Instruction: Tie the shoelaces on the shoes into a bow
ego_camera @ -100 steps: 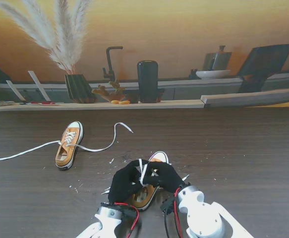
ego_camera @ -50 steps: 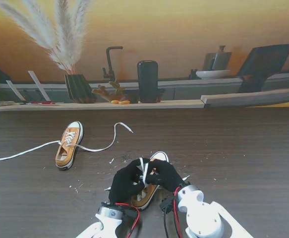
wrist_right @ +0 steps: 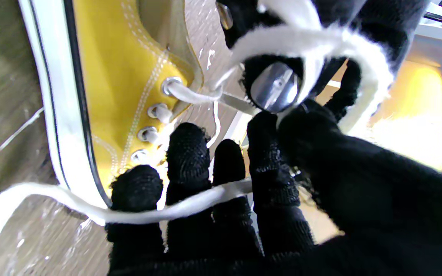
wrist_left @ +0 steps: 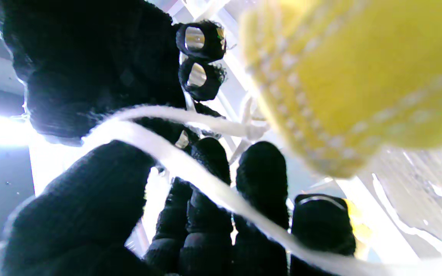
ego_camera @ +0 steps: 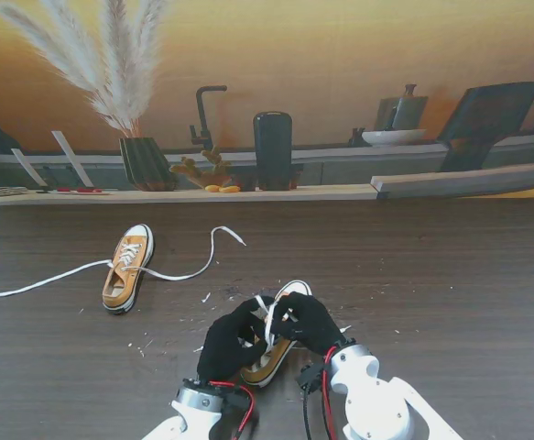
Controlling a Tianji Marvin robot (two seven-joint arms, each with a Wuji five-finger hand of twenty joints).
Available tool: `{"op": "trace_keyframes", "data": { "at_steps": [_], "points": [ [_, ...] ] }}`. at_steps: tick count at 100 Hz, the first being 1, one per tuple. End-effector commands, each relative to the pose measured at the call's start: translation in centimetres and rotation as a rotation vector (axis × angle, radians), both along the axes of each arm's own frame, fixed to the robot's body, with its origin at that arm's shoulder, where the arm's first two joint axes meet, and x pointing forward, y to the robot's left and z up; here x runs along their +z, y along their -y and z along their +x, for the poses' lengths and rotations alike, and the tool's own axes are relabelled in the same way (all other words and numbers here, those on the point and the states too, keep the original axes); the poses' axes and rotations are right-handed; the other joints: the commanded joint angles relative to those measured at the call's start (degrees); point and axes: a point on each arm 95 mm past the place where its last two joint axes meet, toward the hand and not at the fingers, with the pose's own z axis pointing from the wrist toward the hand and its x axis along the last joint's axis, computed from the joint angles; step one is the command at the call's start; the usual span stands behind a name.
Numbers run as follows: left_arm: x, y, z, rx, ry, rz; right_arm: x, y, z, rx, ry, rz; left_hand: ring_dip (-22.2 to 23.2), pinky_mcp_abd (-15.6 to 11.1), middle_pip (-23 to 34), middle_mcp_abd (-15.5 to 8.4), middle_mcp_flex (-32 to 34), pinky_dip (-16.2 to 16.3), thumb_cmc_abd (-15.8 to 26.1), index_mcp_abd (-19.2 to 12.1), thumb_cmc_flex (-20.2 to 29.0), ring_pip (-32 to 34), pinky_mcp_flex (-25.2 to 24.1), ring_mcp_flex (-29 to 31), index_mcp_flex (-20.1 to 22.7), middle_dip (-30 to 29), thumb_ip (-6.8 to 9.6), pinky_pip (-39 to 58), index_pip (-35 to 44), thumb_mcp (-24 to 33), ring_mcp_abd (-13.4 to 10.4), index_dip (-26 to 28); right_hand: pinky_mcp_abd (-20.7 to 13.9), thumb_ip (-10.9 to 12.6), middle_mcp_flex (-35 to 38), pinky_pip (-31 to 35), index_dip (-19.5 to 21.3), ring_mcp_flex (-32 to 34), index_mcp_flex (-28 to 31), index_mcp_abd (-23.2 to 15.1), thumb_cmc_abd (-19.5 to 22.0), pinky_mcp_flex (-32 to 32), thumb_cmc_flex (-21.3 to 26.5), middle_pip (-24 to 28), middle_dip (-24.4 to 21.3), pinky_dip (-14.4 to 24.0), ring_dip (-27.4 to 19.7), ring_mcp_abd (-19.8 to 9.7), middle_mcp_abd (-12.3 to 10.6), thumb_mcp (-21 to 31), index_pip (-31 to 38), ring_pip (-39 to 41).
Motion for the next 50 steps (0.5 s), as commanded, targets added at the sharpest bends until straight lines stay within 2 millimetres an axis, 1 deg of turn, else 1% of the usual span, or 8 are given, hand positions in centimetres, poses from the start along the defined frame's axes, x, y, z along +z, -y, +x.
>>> {"op": "trace_keyframes", "data": {
  "at_steps": [1,11,14,21,25,31,40,50],
  "points": [
    [-1.06,-0.52,-0.77,0.008,-0.025,0.027,0.12,0.06,-0.39,0.015,-0.006,0.004,2.3,1.1,-1.0,-0.2,-1.1,1.6,-2.2,-1.7,1.5,-0.4,-1.0,-1.3,-2.6,0.9,-0.97,0.1,-1.1,-1.6,-0.3,-1.1,-0.9,1.2,-1.1,-0.2,0.4,-0.2,-1.6,-2.3,1.1,-0.4,3.5,-0.4,-0.9,0.6,0.1,-0.2,0.5,-0.4,0.2,-0.6],
    [-1.07,-0.64,-0.81,0.014,-0.024,0.025,0.29,0.24,-0.56,0.018,-0.021,0.018,2.4,1.2,-1.9,0.0,-1.5,1.9,-1.9,-2.5,2.1,-0.8,-2.1,-2.2,-3.0,1.0,-0.80,-0.6,-1.4,-1.6,-0.2,-1.3,-0.9,1.8,-1.3,-0.2,0.8,-0.4,-1.7,-2.2,0.1,-0.5,4.0,-0.5,-1.1,0.6,0.1,-0.3,0.5,0.1,0.7,-0.6],
    [-1.06,-0.62,-0.81,0.013,-0.025,0.024,0.32,0.26,-0.59,0.020,-0.023,0.020,2.9,1.5,-3.7,0.2,-1.3,3.2,-1.6,-2.9,2.6,-1.3,-2.7,-2.6,-2.8,1.9,-0.49,-1.4,-1.6,-2.2,0.1,-1.4,-0.9,2.2,-1.3,-0.2,1.0,-0.4,-1.6,-2.0,-0.7,-0.5,3.6,-0.4,-1.2,0.6,0.1,-0.3,0.6,0.9,1.1,-0.7],
    [-1.07,-0.59,-0.82,0.012,-0.027,0.024,0.41,0.31,-0.65,0.025,-0.033,0.030,2.9,1.5,-5.0,0.4,-1.7,3.5,-1.5,-3.9,3.1,-1.9,-3.7,-3.6,-2.5,1.6,-0.35,-2.0,-1.3,-2.1,0.3,-1.3,-1.0,2.8,-1.4,-0.3,1.4,-0.5,-1.4,-1.5,-2.0,-0.6,3.1,-0.3,-1.3,0.6,0.1,0.0,0.7,2.6,1.9,-0.7],
    [-1.09,-0.58,-0.82,0.011,-0.027,0.024,0.45,0.32,-0.66,0.027,-0.035,0.031,3.2,1.7,-6.8,0.5,-1.5,4.4,-1.4,-4.6,3.4,-2.6,-4.4,-4.0,-2.3,2.5,-0.14,-2.8,-0.8,-2.5,0.4,-1.0,-1.0,3.3,-1.4,-0.4,1.8,-0.5,-1.3,-1.2,-3.0,-0.6,2.5,-0.2,-1.3,0.5,0.1,0.1,0.7,3.8,2.4,-0.7],
    [-1.12,-0.57,-0.84,0.012,-0.027,0.023,0.50,0.32,-0.66,0.027,-0.034,0.033,3.2,1.9,-7.6,0.8,-1.4,4.6,-1.1,-5.6,3.6,-3.1,-5.1,-4.4,-1.1,2.3,-0.06,-3.3,0.0,-2.4,0.8,-0.7,-0.8,4.1,-1.2,-0.4,2.3,-0.3,-1.0,-0.9,-4.9,-0.5,1.3,0.0,-1.4,0.5,0.1,0.1,0.8,6.1,3.3,-0.7],
    [-1.11,-0.57,-0.87,0.017,-0.025,0.022,0.56,0.33,-0.62,0.021,-0.028,0.040,3.3,2.4,-9.2,1.1,-1.1,5.3,0.3,-7.0,3.6,-3.7,-5.8,-4.9,1.3,2.6,0.30,-4.0,3.5,-2.5,1.2,1.0,-0.6,4.7,-0.8,-0.3,2.6,0.1,-0.7,-1.2,-6.6,-0.2,0.4,0.2,-1.4,0.4,0.1,0.1,0.7,8.0,3.9,-0.6],
    [-1.06,-0.54,-0.88,0.025,-0.025,0.014,0.57,0.43,-0.58,0.016,-0.024,0.042,3.5,3.1,-10.1,1.4,-0.9,6.1,2.2,-8.1,3.5,-4.0,-6.0,-5.0,2.1,3.1,0.32,-4.6,11.6,-2.9,1.7,5.9,-0.5,4.8,-0.6,-0.3,2.5,0.3,-0.6,-1.5,-6.9,-0.1,0.1,0.3,-1.5,0.4,0.0,0.1,0.7,8.5,4.0,-0.6]
  ]
}}
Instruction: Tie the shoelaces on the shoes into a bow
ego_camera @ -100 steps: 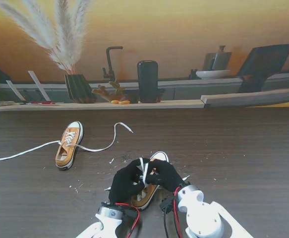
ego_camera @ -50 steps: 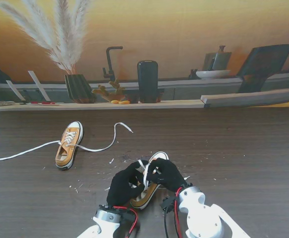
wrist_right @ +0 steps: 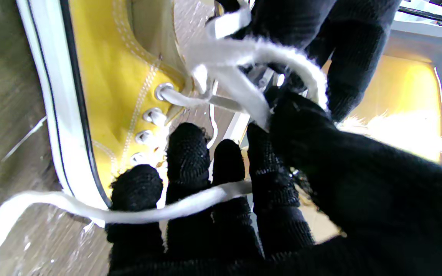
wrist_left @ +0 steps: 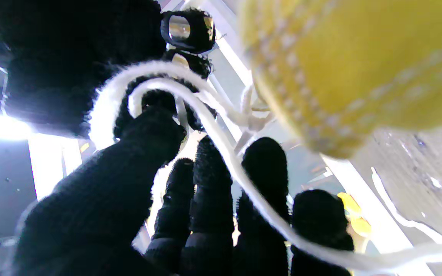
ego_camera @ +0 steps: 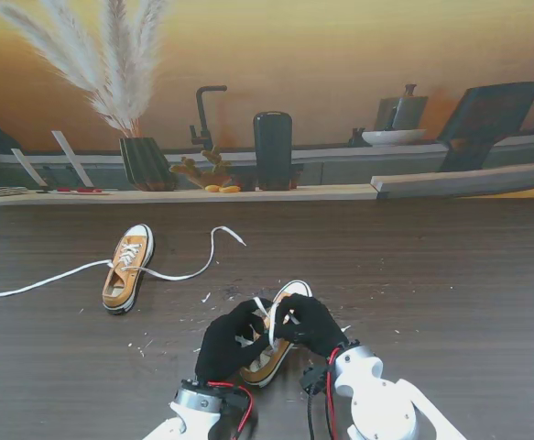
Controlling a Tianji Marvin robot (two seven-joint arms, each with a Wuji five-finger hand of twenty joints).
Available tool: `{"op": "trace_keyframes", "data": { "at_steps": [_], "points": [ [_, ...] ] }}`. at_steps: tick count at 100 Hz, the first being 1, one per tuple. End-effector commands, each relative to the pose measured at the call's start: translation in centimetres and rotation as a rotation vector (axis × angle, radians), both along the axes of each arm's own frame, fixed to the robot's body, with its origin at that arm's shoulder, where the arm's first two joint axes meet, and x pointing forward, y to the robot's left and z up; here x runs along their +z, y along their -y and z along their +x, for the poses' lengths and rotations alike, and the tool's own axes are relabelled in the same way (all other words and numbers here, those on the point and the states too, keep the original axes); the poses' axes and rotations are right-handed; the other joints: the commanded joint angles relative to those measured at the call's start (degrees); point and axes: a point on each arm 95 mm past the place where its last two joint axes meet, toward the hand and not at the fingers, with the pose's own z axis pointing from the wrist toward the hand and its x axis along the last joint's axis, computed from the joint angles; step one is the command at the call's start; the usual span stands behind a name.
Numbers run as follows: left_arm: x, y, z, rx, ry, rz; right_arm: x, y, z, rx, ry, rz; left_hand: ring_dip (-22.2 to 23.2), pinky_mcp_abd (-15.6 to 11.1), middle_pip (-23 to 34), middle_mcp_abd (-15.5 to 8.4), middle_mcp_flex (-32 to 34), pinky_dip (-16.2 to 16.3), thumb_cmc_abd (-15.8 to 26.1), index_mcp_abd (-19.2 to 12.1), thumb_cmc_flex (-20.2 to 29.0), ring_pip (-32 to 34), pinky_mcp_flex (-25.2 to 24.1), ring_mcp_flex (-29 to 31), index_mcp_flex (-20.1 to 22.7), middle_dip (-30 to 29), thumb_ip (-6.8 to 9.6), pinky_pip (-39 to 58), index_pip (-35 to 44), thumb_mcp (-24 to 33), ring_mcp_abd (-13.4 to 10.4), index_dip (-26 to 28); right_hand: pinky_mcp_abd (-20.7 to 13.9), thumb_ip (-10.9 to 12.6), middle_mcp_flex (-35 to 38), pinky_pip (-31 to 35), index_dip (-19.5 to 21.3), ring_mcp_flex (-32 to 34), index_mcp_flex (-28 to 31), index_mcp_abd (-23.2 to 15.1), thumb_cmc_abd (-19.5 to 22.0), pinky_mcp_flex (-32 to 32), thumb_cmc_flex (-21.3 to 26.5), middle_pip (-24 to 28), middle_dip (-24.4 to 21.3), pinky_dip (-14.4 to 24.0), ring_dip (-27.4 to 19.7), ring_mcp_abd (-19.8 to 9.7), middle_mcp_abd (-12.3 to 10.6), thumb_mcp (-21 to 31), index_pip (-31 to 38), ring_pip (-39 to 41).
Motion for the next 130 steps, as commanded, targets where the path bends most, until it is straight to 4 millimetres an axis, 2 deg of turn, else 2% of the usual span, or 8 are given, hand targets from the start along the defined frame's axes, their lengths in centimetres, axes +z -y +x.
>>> {"op": "trace_keyframes", "data": {
  "at_steps": [1,32,36,44,66,89,121,130],
  "points": [
    [-1.1,-0.3,-0.7,0.008,-0.034,0.020,0.1,0.0,-0.1,0.008,0.000,0.005,1.9,3.0,-0.8,0.0,-0.3,1.5,1.3,-7.5,1.4,-0.2,-0.5,-1.6,0.6,1.5,0.32,-0.1,3.6,-1.3,0.2,3.1,-0.5,2.5,-0.6,0.1,1.7,0.3,0.1,-1.6,-2.0,0.3,-0.3,0.4,-0.8,0.4,0.0,0.1,0.5,4.1,2.7,-0.5],
    [-0.9,-0.1,-0.5,0.029,-0.040,-0.019,0.1,0.2,-0.2,0.013,-0.002,-0.005,2.1,4.2,-1.3,0.9,-2.9,2.1,6.5,-11.3,2.8,-0.6,-1.8,-3.2,-5.9,1.4,-0.77,-1.7,22.0,-4.2,1.5,18.6,0.0,2.6,0.3,0.4,1.4,0.9,0.4,-1.4,-2.1,0.8,-0.2,0.3,-0.9,0.3,-0.2,0.6,0.8,4.2,2.7,-0.5],
    [-0.9,-0.1,-0.5,0.033,-0.038,-0.023,0.1,0.3,-0.2,0.017,-0.004,-0.006,2.2,4.2,-1.2,1.1,-3.7,2.1,7.1,-10.8,2.2,-0.7,-2.3,-3.7,-6.6,1.0,-0.55,-2.1,20.0,-4.4,1.6,17.0,0.0,2.6,0.3,0.4,1.4,1.0,0.4,-1.4,-2.1,0.8,-0.2,0.3,-0.9,0.3,-0.2,0.7,0.8,4.3,2.6,-0.5],
    [-0.9,0.0,-0.4,0.033,-0.037,-0.026,0.1,0.3,-0.2,0.022,-0.007,-0.009,2.3,4.0,-2.1,1.4,-4.9,2.4,7.5,-9.0,1.7,-1.1,-3.0,-4.6,-6.2,-0.3,-0.52,-2.9,5.2,-4.1,1.6,7.1,0.1,2.6,0.4,0.4,1.3,1.0,0.5,-1.4,-2.1,0.8,-0.1,0.3,-1.0,0.3,-0.2,0.7,0.8,4.3,2.6,-0.6],
    [-0.9,0.5,-0.2,0.015,-0.038,-0.040,0.1,0.3,-0.2,0.035,-0.023,-0.022,2.6,3.9,-3.5,1.8,-4.1,2.7,7.7,-11.6,3.6,-1.3,-3.4,-5.0,-4.6,0.1,-0.69,-3.4,-3.0,-5.0,1.7,0.3,0.3,2.6,0.6,0.5,1.3,1.1,0.5,-1.4,-1.9,0.7,0.0,0.2,-1.0,0.3,-0.2,1.0,0.9,3.9,2.4,-0.5],
    [-0.9,0.8,0.1,-0.029,-0.035,-0.045,0.2,0.4,-0.3,0.051,-0.037,-0.035,2.6,3.5,-7.2,1.5,-2.1,2.8,8.0,-16.0,7.5,-1.3,-3.6,-5.1,-1.5,2.7,-0.66,-3.5,-2.8,-6.5,1.3,-0.8,0.4,2.5,0.7,0.6,1.5,1.1,0.4,-1.3,-1.1,0.6,0.4,0.1,-1.0,0.4,-0.2,1.2,1.0,3.2,2.1,-0.5],
    [-0.9,1.1,0.3,-0.058,-0.047,-0.044,0.1,0.4,-0.6,0.101,-0.076,-0.053,2.6,3.9,-8.0,2.0,-1.2,2.8,8.1,-16.3,8.2,-1.3,-3.6,-4.7,5.0,2.3,-1.64,-3.5,0.4,-7.6,1.3,0.1,0.5,2.8,1.0,0.6,1.7,1.0,0.4,-0.9,-0.6,0.5,1.0,-0.2,-1.0,0.4,-0.1,1.6,1.4,2.7,1.8,-0.5],
    [-0.9,1.1,0.4,-0.058,-0.048,-0.040,0.1,0.4,-0.6,0.116,-0.085,-0.062,2.6,4.0,-8.4,1.5,-0.8,2.9,7.8,-15.9,8.0,-1.3,-3.3,-4.4,5.5,2.6,-1.71,-3.3,7.6,-8.4,1.2,3.3,0.5,2.9,0.9,0.6,1.8,0.9,0.4,-0.8,-0.4,0.4,1.0,-0.3,-1.0,0.4,-0.1,1.7,1.4,2.5,1.7,-0.5]
  ]
}}
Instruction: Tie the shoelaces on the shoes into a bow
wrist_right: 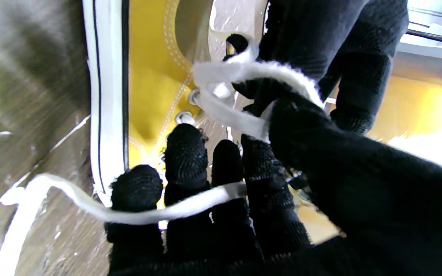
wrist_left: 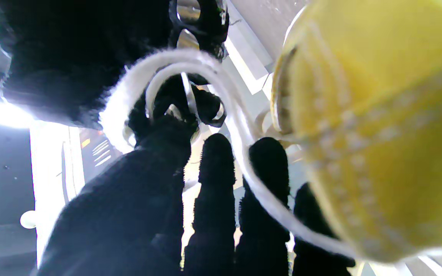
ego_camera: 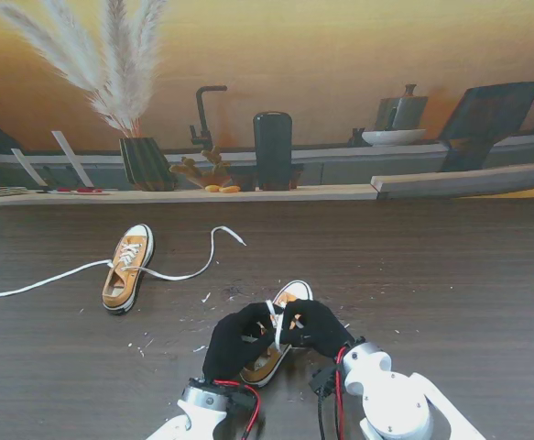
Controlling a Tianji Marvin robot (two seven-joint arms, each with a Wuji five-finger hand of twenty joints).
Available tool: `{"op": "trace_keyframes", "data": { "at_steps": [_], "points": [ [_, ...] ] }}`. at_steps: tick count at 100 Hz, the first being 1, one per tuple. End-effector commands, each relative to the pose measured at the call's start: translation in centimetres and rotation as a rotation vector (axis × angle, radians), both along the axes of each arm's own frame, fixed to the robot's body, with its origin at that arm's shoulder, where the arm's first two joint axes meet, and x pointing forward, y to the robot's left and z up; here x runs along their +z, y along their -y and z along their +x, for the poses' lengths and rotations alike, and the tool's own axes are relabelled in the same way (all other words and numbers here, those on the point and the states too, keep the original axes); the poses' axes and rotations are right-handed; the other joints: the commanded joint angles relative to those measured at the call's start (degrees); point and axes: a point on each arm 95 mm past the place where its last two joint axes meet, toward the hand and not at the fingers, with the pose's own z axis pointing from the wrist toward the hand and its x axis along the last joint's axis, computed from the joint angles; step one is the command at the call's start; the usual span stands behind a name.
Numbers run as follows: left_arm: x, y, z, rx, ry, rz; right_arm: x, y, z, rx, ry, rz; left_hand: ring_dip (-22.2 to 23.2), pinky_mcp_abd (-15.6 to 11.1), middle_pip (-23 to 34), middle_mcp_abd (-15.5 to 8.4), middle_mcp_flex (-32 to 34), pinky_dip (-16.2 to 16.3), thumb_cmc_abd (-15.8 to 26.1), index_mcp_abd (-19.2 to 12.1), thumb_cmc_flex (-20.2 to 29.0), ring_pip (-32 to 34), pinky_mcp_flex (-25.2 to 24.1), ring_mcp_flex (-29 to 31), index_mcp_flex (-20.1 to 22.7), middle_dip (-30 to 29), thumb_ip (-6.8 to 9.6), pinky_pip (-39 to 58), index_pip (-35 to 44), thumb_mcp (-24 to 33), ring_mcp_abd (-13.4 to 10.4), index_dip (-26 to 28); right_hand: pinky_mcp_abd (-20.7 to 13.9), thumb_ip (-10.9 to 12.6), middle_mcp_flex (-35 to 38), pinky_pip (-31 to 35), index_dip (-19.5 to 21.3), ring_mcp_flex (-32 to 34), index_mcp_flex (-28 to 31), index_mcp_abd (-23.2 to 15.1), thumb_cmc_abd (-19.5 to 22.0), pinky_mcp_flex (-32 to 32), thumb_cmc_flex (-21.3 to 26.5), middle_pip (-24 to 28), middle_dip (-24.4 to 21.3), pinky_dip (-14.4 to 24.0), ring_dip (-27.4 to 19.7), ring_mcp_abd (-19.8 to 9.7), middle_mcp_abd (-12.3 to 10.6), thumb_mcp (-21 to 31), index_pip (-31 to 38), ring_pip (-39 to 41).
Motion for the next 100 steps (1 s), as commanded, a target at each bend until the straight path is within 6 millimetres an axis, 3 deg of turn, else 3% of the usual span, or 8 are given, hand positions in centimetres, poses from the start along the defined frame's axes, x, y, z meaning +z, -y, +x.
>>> {"op": "trace_keyframes", "data": {
  "at_steps": [1,13,19,44,54,60,73,100],
  "points": [
    [-0.5,0.1,-0.1,-0.015,-0.013,0.021,-0.1,-0.8,-0.7,0.045,-0.024,0.003,1.8,1.6,-1.0,-0.2,1.4,1.2,1.7,-8.8,2.0,-0.4,-0.1,-0.8,1.3,1.3,0.54,0.3,4.9,-2.6,-0.4,3.2,0.4,2.9,0.9,0.6,-0.8,0.9,2.8,-4.8,-0.1,-0.1,0.9,-0.4,-0.5,0.4,-0.1,0.4,0.8,2.4,-0.5,-0.5],
    [-0.6,-0.1,0.0,-0.006,-0.012,0.041,-0.1,-0.8,-0.7,0.042,-0.025,0.008,1.6,1.3,1.9,-1.2,0.3,1.2,0.4,-6.4,-0.3,-0.3,0.4,-0.2,-2.4,1.0,-0.18,0.8,18.6,-3.0,-0.9,13.8,0.4,3.1,1.0,0.5,-0.4,0.9,2.8,-4.8,0.0,-0.1,1.2,-0.5,-0.3,0.5,0.0,0.4,0.8,2.2,-0.8,-0.5],
    [-0.7,-0.2,0.0,0.003,-0.012,0.052,0.0,-0.7,-0.7,0.040,-0.022,0.011,1.6,1.2,3.7,-1.3,-0.8,1.1,0.3,-5.1,-0.9,-0.3,0.6,-0.1,-4.2,0.4,-0.40,0.9,21.8,-3.0,-1.2,16.4,0.4,3.1,1.0,0.6,-0.4,1.0,2.9,-4.8,0.0,0.0,1.1,-0.5,-0.3,0.5,0.0,0.4,0.8,2.2,-0.8,-0.5],
    [-0.9,-0.8,-0.4,0.040,-0.021,0.093,0.4,-0.3,-0.9,0.040,-0.006,0.018,1.5,1.7,7.3,-0.7,-3.0,1.1,1.4,-2.5,-1.7,0.0,0.8,-0.2,-7.0,-1.6,-0.52,1.1,25.6,-3.0,-0.8,18.0,0.4,3.0,1.0,0.6,-0.2,1.0,2.9,-4.8,0.1,0.0,1.2,-0.5,-0.3,0.5,0.1,0.5,0.8,2.1,-1.0,-0.5],
    [-1.0,-1.1,-0.5,0.042,-0.019,0.101,0.4,-0.4,-0.9,0.043,-0.006,0.017,1.4,1.3,7.1,-0.8,-3.7,1.0,1.6,-3.7,-1.0,-0.1,0.5,-0.7,-7.9,-1.8,-0.35,0.9,25.9,-3.1,-1.2,18.3,0.4,3.0,1.0,0.6,-0.2,1.0,2.9,-4.8,0.2,0.0,1.2,-0.6,-0.3,0.5,0.1,0.5,0.8,2.1,-1.0,-0.5],
    [-0.9,-1.0,-0.5,0.039,-0.019,0.082,0.4,-0.4,-0.9,0.046,-0.008,0.016,1.5,0.9,3.5,-0.7,-1.9,0.9,2.3,-6.3,1.7,0.0,0.2,-0.9,-8.2,0.7,0.20,0.7,21.2,-3.7,-1.2,16.4,0.4,3.0,1.0,0.6,-0.2,1.0,2.9,-4.8,0.2,0.0,1.2,-0.6,-0.3,0.5,0.1,0.5,0.8,2.1,-1.0,-0.5],
    [-0.9,-0.8,-0.4,0.029,-0.004,0.066,0.3,-0.6,-0.9,0.052,-0.011,0.015,1.8,-0.1,0.9,-1.0,-2.2,0.8,1.3,-7.3,2.9,-0.3,-0.8,-2.0,-7.6,1.7,0.59,0.0,3.0,-3.4,-1.7,6.0,0.4,2.9,1.1,0.6,-0.1,1.0,2.8,-4.9,0.3,-0.1,1.2,-0.6,-0.3,0.5,0.1,0.6,0.9,1.9,-1.2,-0.5],
    [-0.8,-0.6,-0.2,-0.022,0.001,0.037,0.2,-0.6,-0.9,0.060,-0.020,0.006,1.9,-0.5,-0.4,-1.0,-1.2,0.7,0.1,-10.7,4.3,-0.5,-1.6,-2.4,-1.3,1.3,-0.20,-0.6,0.6,-3.0,-2.1,3.4,0.4,2.9,1.4,0.6,0.0,1.0,2.9,-4.9,0.6,-0.1,1.4,-0.8,-0.3,0.5,0.1,0.8,1.1,1.6,-1.5,-0.5]
  ]
}}
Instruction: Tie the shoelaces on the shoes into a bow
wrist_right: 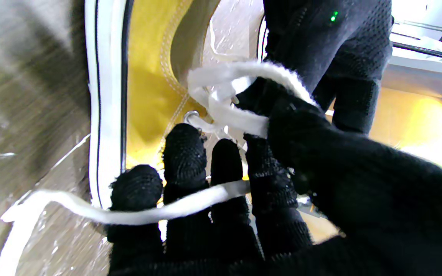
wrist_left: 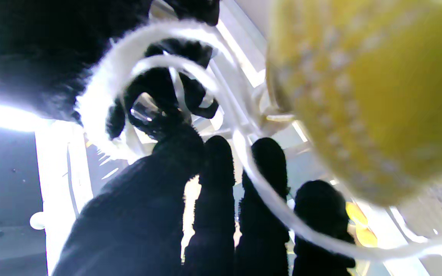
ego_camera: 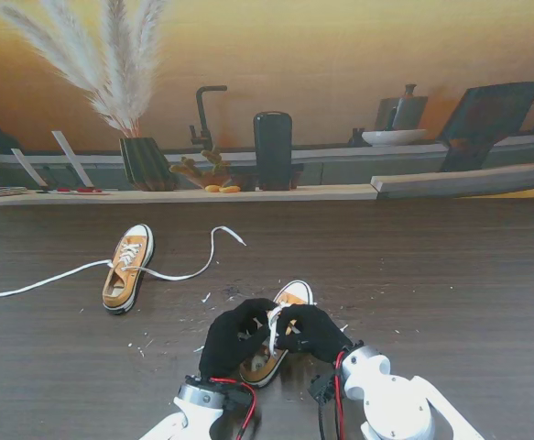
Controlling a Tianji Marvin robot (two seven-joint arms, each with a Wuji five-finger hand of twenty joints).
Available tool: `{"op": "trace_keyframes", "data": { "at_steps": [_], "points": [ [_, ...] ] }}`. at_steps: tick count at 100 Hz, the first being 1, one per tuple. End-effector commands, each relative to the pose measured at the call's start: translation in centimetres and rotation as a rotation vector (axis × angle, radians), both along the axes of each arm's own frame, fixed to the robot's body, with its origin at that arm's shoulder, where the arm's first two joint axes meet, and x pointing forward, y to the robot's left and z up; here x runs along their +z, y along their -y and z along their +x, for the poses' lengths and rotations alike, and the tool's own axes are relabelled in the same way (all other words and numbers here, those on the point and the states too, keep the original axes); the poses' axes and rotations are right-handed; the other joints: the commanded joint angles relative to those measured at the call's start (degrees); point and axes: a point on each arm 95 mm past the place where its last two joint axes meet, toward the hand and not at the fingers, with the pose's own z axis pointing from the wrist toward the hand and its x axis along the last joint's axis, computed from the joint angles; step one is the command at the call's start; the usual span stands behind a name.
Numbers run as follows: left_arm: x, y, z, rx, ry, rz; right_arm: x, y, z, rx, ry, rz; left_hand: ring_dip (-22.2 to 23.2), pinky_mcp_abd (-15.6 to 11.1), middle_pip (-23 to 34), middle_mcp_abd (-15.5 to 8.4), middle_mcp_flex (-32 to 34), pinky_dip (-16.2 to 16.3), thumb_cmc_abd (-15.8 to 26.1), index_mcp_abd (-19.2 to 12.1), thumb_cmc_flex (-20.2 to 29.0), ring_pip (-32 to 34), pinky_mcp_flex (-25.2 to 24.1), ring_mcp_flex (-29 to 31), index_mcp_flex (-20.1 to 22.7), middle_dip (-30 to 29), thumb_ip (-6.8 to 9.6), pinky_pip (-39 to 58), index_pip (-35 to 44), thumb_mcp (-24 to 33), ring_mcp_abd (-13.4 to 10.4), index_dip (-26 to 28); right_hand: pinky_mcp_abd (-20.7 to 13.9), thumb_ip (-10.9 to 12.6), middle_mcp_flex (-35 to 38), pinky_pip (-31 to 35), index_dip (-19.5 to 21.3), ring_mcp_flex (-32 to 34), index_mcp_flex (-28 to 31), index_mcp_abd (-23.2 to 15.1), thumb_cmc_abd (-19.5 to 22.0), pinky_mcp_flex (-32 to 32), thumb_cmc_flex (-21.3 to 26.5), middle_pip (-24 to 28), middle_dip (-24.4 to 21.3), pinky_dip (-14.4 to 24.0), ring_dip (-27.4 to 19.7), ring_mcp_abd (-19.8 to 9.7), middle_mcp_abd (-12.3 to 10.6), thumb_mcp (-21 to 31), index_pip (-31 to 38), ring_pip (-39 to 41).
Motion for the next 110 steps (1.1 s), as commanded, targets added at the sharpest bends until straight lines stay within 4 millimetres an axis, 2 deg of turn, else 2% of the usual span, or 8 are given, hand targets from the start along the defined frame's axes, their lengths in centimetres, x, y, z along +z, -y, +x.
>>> {"op": "trace_keyframes", "data": {
  "at_steps": [1,12,15,23,41,61,80,110],
  "points": [
    [-1.03,0.07,-0.53,-0.031,-0.032,0.019,0.03,-0.25,-0.23,0.022,-0.010,-0.003,1.9,-0.5,-0.9,-1.1,0.6,0.7,-1.5,-10.7,-0.3,-0.3,-0.8,-1.2,2.1,1.2,-1.86,-0.5,-0.6,-3.0,-1.4,-1.4,0.4,1.2,0.8,0.6,1.2,1.0,1.6,-2.1,0.1,-0.1,1.3,-0.8,-0.2,0.5,0.1,0.0,0.5,1.6,-0.6,-0.5],
    [-1.01,0.03,-0.50,-0.049,-0.031,0.013,0.00,-0.32,-0.22,0.027,-0.015,-0.006,2.0,-0.5,-1.2,-1.0,0.7,0.8,-1.0,-12.2,0.3,-0.4,-1.0,-1.3,7.2,1.4,-2.59,-0.7,1.3,-3.7,-1.6,-2.7,0.4,1.2,0.8,0.6,1.2,1.0,1.6,-2.1,0.2,-0.1,1.3,-0.8,-0.2,0.5,0.2,0.0,0.5,1.5,-0.6,-0.5],
    [-1.01,0.03,-0.50,-0.051,-0.032,0.013,-0.01,-0.34,-0.22,0.028,-0.016,-0.006,2.1,-0.4,-1.8,-0.8,0.9,1.0,-0.7,-12.4,0.7,-0.5,-1.0,-1.3,8.3,1.6,-2.40,-0.8,3.2,-4.7,-1.6,-4.7,0.4,1.2,0.8,0.6,1.2,1.0,1.5,-2.0,0.2,-0.1,1.4,-0.8,-0.2,0.5,0.2,0.0,0.5,1.5,-0.7,-0.5],
    [-1.05,0.01,-0.46,-0.058,-0.033,0.021,0.01,-0.42,-0.23,0.031,-0.019,-0.004,2.1,-0.3,-2.0,-0.8,1.0,1.0,-0.4,-12.7,0.6,-0.5,-1.2,-1.3,10.8,1.6,-2.45,-0.9,4.6,-5.0,-1.5,-4.9,0.4,1.2,0.8,0.6,1.3,0.9,1.6,-2.0,0.3,-0.1,1.4,-0.8,-0.2,0.5,0.2,0.1,0.5,1.5,-0.7,-0.5],
    [-1.18,0.27,-0.25,-0.072,-0.031,0.036,0.17,-0.55,-0.18,0.040,-0.022,-0.002,2.2,-0.2,-2.1,-0.7,1.1,1.1,0.0,-12.9,0.4,-0.4,-1.2,-1.3,12.6,1.5,-2.38,-0.9,5.6,-5.0,-1.6,-5.6,0.4,1.3,0.8,0.7,1.4,1.0,1.6,-1.8,0.3,0.0,1.5,-0.8,-0.2,0.6,0.2,0.1,0.5,1.4,-0.7,-0.5],
    [-1.18,0.63,-0.31,-0.099,-0.044,-0.013,0.24,-0.61,-0.08,0.036,-0.030,0.001,3.2,-1.3,-2.5,-1.1,-1.8,1.7,0.8,-13.2,4.0,-0.1,-3.2,-3.9,16.0,4.1,-2.46,-2.0,9.9,-4.9,-3.0,-4.3,0.4,1.2,0.8,0.7,1.5,1.0,1.6,-1.8,0.6,0.0,1.6,-0.9,-0.1,0.6,0.3,0.2,0.5,1.3,-0.8,-0.4],
    [-1.21,0.64,-0.61,-0.103,-0.042,-0.012,0.47,-0.47,-0.06,0.024,-0.020,0.016,3.5,-1.6,-3.2,-1.4,-2.8,2.5,1.0,-12.9,5.2,-0.3,-4.1,-4.9,15.2,4.4,-2.41,-2.7,13.1,-4.6,-3.2,0.3,0.4,1.1,0.8,0.8,1.5,1.0,1.5,-1.8,0.8,0.0,1.7,-0.9,-0.1,0.6,0.3,0.2,0.6,1.1,-0.9,-0.4],
    [-1.39,0.59,-0.88,-0.141,-0.050,0.001,0.93,-0.38,-0.15,0.034,-0.047,0.061,3.7,-2.0,-4.0,-1.6,-3.3,3.2,2.6,-13.4,5.2,-0.9,-5.2,-6.0,15.0,4.5,-2.60,-3.4,11.0,-5.7,-3.2,0.4,0.4,1.0,0.9,0.8,1.7,1.0,1.3,-1.7,1.3,0.0,1.9,-1.0,-0.1,0.6,0.4,0.2,0.6,0.9,-1.0,-0.4]
  ]
}}
